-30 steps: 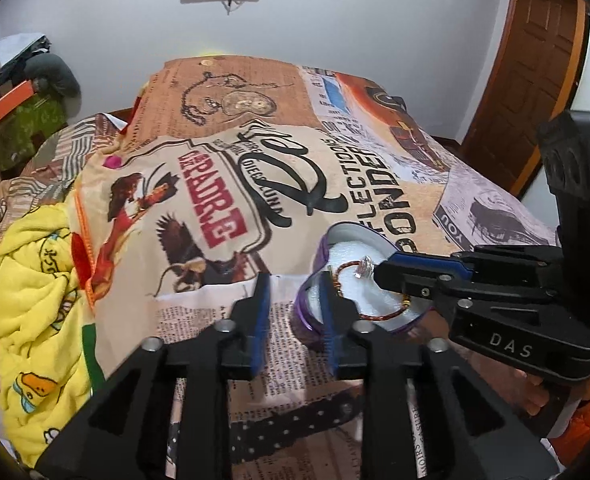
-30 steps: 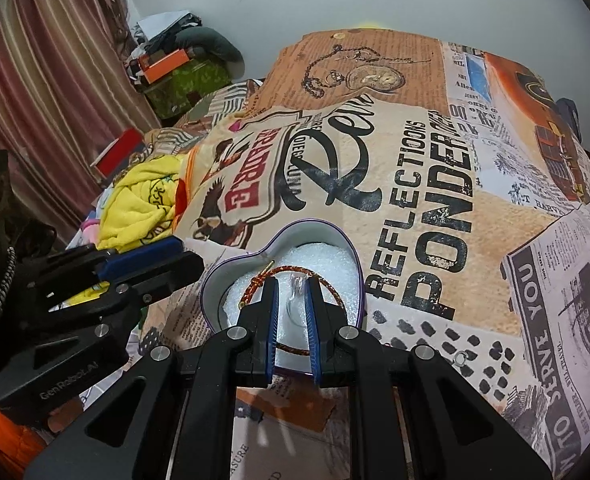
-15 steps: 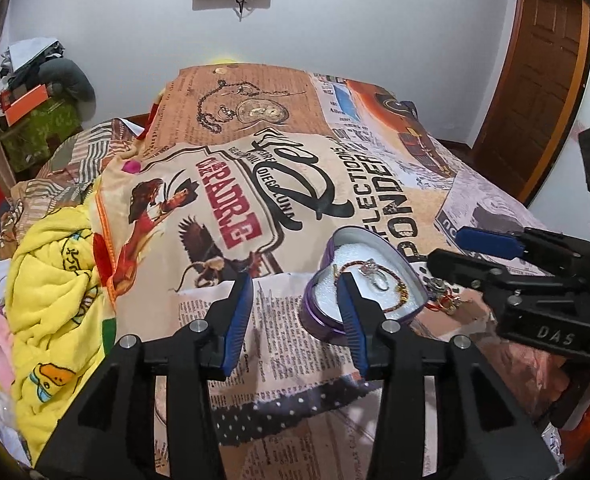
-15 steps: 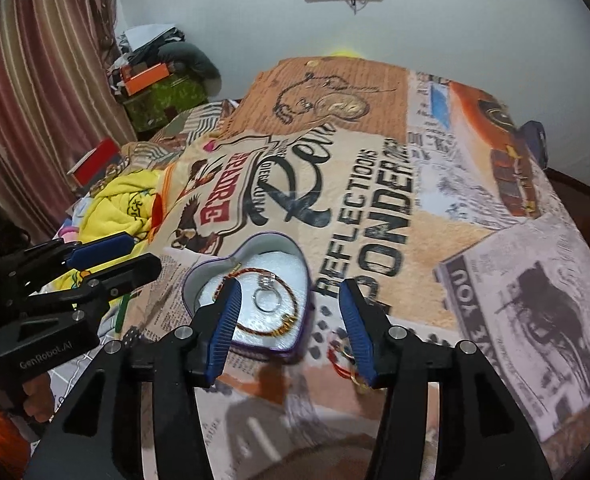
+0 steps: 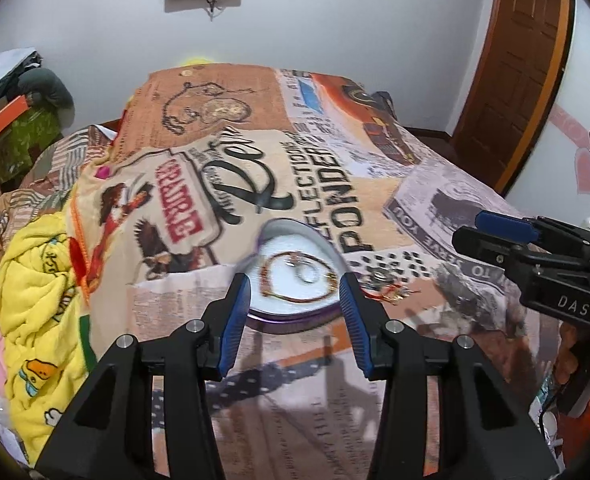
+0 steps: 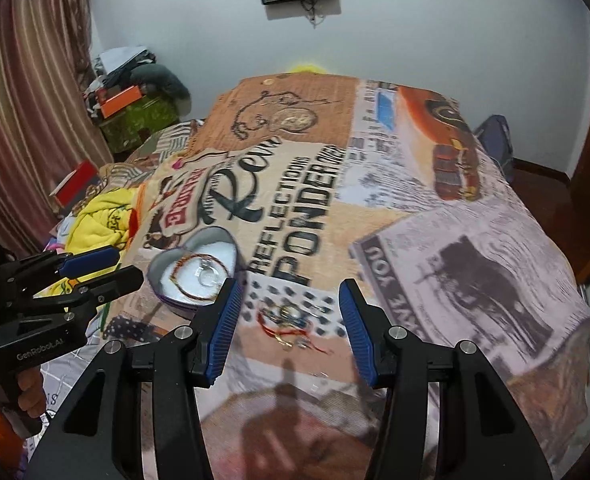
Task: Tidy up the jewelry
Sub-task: 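Lift both open tools out of the tin toward the remaining jewelry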
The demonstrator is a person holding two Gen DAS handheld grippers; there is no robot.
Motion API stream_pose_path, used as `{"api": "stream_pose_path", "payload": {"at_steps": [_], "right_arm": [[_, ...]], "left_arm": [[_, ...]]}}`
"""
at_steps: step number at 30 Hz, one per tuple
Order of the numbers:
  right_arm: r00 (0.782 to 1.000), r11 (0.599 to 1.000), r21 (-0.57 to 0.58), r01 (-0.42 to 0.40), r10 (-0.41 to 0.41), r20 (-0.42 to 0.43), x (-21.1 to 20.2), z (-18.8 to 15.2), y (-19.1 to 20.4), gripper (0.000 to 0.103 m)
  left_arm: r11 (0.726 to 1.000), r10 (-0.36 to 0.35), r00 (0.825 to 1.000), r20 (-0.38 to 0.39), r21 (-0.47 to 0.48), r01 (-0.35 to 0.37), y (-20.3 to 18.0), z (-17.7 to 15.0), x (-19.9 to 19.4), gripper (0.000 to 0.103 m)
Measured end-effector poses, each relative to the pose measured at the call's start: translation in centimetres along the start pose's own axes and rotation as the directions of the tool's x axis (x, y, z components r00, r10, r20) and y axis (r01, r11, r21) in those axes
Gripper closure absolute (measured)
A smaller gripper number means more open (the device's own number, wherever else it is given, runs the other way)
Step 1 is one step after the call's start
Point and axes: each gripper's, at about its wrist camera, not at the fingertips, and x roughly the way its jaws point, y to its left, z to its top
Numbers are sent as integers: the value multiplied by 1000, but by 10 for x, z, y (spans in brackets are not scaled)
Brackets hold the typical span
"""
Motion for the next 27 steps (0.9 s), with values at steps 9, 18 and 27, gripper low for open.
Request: {"api": "stream_pose_path", "payload": {"at_steps": [9, 18, 27], "right_arm": [[998, 996, 87, 22, -17, -59, -4, -20, -44, 56], [989, 994, 107, 9, 7, -146, 16, -42, -59, 56], [972, 992, 81, -94, 109, -208, 46, -51, -44, 56]], "left_arm": [[998, -62, 995, -82, 18, 64, -30, -10, 24, 58], [992, -121, 978, -169, 14, 125, -47, -25, 57, 58], [985, -163, 966, -201, 15, 169, -48, -32, 72, 67]]}}
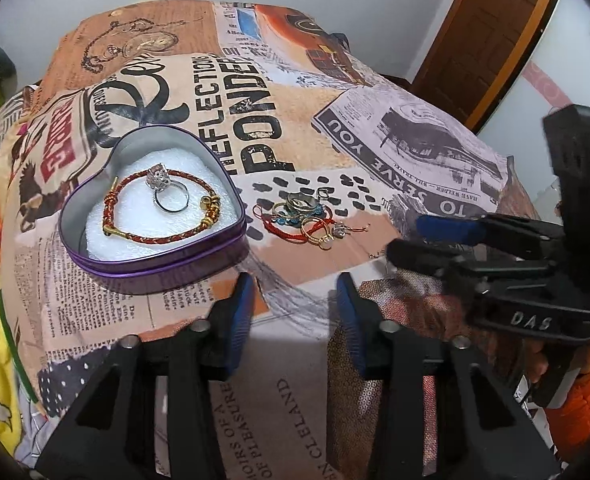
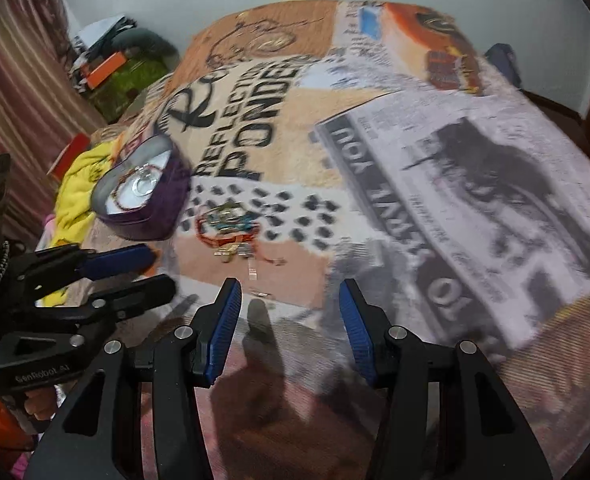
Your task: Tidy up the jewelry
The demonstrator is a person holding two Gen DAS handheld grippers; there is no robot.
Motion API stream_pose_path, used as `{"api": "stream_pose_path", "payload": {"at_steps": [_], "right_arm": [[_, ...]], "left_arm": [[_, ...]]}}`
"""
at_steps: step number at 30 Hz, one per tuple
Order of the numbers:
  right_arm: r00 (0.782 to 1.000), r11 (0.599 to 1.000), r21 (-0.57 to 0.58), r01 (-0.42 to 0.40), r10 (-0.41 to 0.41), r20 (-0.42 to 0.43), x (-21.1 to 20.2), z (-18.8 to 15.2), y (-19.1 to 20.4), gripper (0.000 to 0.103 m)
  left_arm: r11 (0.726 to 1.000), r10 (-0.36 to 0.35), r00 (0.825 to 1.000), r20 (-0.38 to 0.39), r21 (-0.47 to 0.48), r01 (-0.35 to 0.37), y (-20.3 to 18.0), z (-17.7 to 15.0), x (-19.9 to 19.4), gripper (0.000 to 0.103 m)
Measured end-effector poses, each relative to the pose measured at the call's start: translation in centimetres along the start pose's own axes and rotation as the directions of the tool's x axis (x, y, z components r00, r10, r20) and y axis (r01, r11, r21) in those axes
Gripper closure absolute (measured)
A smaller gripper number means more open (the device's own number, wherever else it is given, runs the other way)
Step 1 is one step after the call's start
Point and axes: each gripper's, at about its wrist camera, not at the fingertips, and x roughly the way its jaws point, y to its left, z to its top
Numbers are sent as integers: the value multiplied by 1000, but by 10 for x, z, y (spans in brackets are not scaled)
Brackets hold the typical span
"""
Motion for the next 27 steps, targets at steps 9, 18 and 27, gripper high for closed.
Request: {"api": "stream_pose_path", "payload": {"at_steps": [9, 18, 27], "right_arm": [[998, 997, -48, -59, 57, -34, 17, 5, 14, 82], [1000, 994, -106, 7, -8, -4, 28, 15, 24, 93], [1000, 997, -73, 13, -11, 27, 14, 10, 16, 94]], "left_arm": [[999, -32, 999, 3, -14, 32, 9, -3, 2, 75], [999, -38, 999, 5, -20, 38, 12, 0, 5, 75], [998, -67, 998, -22, 15, 67, 1, 11, 19, 75]]}}
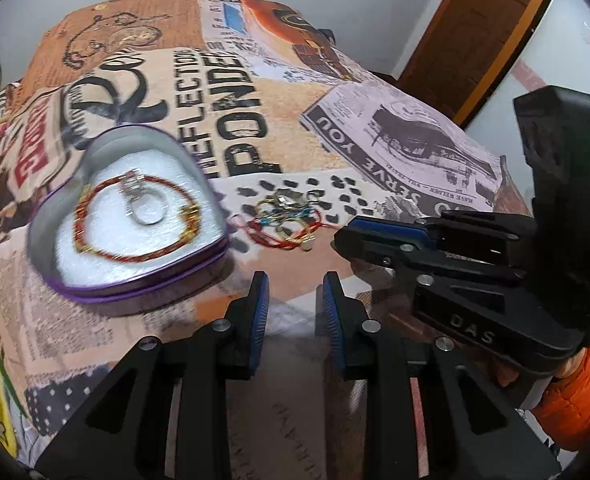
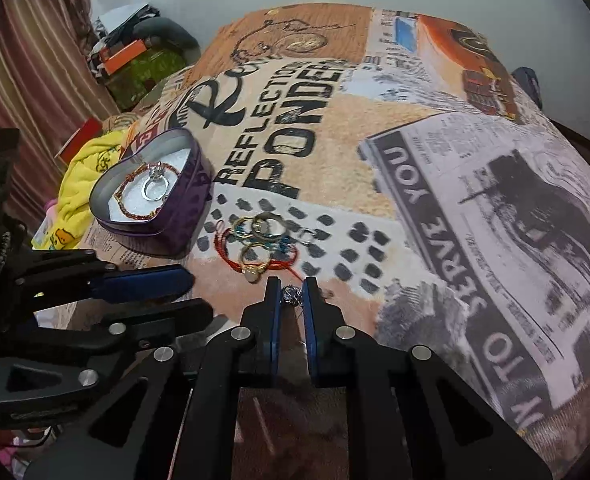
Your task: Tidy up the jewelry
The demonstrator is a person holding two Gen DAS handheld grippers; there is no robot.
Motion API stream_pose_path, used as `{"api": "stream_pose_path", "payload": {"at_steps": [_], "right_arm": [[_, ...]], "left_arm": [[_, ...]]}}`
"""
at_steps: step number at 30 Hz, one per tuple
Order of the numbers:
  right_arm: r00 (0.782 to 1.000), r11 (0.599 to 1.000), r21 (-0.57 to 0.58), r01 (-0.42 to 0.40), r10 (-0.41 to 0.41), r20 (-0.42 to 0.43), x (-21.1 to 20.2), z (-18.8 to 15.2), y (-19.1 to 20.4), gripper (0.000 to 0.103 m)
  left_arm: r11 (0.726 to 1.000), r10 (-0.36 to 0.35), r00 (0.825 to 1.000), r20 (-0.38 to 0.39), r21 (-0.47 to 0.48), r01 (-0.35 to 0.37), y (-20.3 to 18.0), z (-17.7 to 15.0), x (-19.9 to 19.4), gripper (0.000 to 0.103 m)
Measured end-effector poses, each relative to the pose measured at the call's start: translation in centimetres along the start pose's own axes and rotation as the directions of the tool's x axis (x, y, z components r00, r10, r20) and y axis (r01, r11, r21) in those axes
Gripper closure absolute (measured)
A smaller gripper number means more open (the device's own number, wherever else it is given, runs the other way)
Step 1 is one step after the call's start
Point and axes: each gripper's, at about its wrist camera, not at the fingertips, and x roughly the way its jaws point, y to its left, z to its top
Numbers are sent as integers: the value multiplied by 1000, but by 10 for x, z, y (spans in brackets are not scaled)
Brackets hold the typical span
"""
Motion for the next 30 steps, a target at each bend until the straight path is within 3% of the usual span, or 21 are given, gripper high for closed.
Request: {"api": "stream_pose_path", "payload": {"at_steps": [4, 9, 13, 17, 19, 30], "right_arm": [[1000, 999, 37, 17, -18, 19, -10, -1, -11, 94], [999, 997, 71, 32, -35, 36, -19, -3, -22, 94], [998, 996, 84, 32, -36, 47, -24, -5, -26, 94], [998, 995, 93, 26, -31, 53, -25, -6, -28, 94], [998, 995, 99, 22, -27, 54, -25, -7, -29, 94], [997, 995, 102, 19, -27, 74, -35, -7, -29, 94]], "left_arm": [[1000, -9, 1000, -11, 22, 9, -9, 7, 11, 77], [999, 34, 999, -8, 36, -33, -17, 16, 22, 78], [997, 78, 997, -4, 21, -78, -16, 23, 28, 91], [995, 100, 995, -4, 12, -100, -16, 25, 31, 92], [993, 118, 993, 2, 18, -118, -19, 27, 32, 97], [988, 146, 987, 59, 49, -149, -26, 19, 9, 98]]}}
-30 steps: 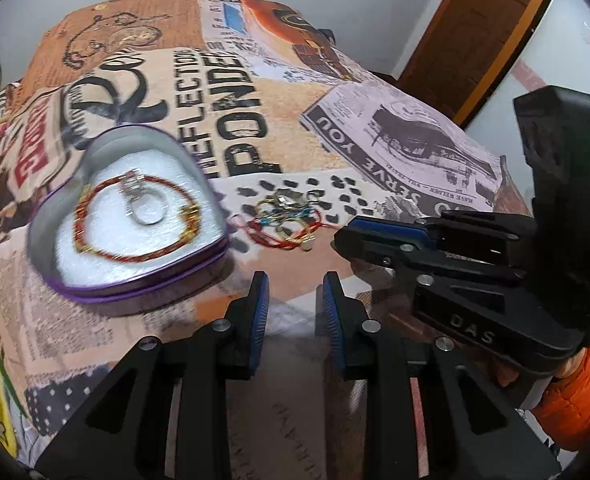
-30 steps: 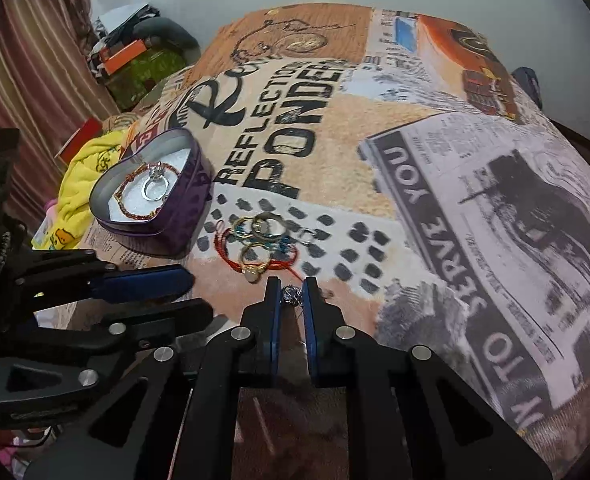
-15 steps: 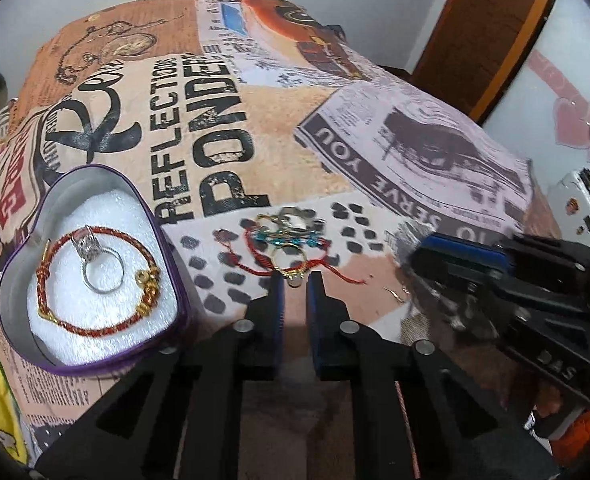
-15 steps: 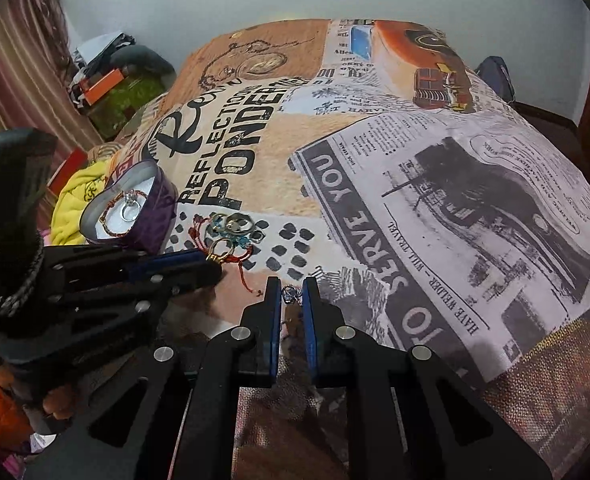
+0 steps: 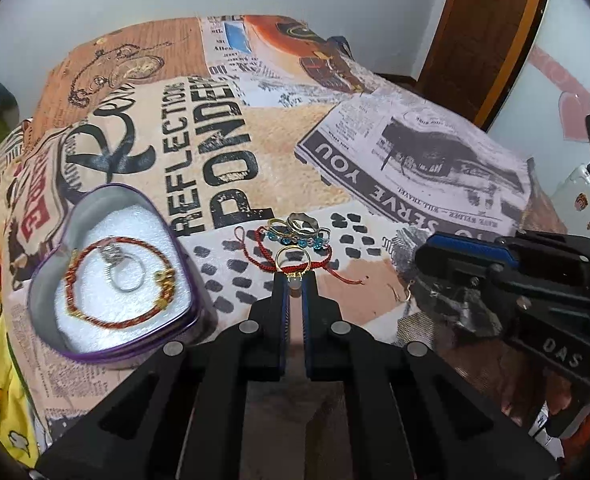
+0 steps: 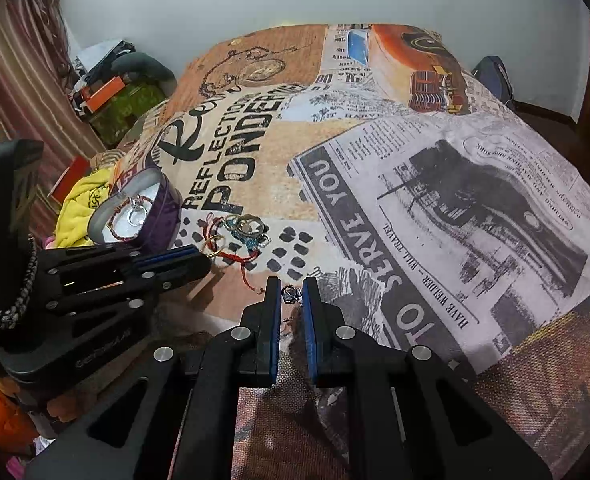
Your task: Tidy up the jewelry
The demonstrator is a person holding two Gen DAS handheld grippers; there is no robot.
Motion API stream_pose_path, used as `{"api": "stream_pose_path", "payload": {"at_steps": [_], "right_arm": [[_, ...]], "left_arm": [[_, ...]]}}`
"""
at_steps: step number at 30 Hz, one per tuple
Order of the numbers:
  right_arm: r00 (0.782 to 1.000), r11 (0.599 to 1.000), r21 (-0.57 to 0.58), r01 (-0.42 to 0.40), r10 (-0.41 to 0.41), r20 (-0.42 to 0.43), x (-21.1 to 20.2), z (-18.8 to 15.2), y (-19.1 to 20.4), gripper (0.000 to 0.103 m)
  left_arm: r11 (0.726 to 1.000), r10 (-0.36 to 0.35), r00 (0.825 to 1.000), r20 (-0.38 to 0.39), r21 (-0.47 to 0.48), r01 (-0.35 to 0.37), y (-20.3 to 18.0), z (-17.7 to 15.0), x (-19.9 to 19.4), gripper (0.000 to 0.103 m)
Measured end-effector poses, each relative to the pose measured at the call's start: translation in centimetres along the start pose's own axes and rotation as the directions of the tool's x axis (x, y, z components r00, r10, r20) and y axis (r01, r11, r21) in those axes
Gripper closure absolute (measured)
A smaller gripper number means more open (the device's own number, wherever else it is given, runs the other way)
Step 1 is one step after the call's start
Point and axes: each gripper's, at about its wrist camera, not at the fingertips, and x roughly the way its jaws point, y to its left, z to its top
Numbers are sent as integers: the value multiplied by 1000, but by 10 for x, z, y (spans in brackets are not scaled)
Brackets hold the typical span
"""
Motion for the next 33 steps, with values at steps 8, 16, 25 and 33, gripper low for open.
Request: {"api": "stream_pose_path", "payload": {"at_steps": [8, 16, 25, 33], "right_arm": [[999, 1000, -13, 0, 1, 50, -17, 11, 12, 94], [994, 999, -41, -6, 10, 105, -32, 26, 34, 94], [987, 997, -79, -25, 37, 153, -38, 39, 63, 94], [982, 992, -113, -54, 73, 173, -32, 51, 85, 94]], "left_arm": [[999, 2, 998, 63, -35, 1, 12, 3, -37, 98], [998, 26, 990, 139, -69, -16, 32, 4, -74, 98], [992, 64, 975, 211, -117, -40, 64, 1, -111, 98], [990, 87, 971, 222, -132, -59, 88, -4, -121, 98]]}}
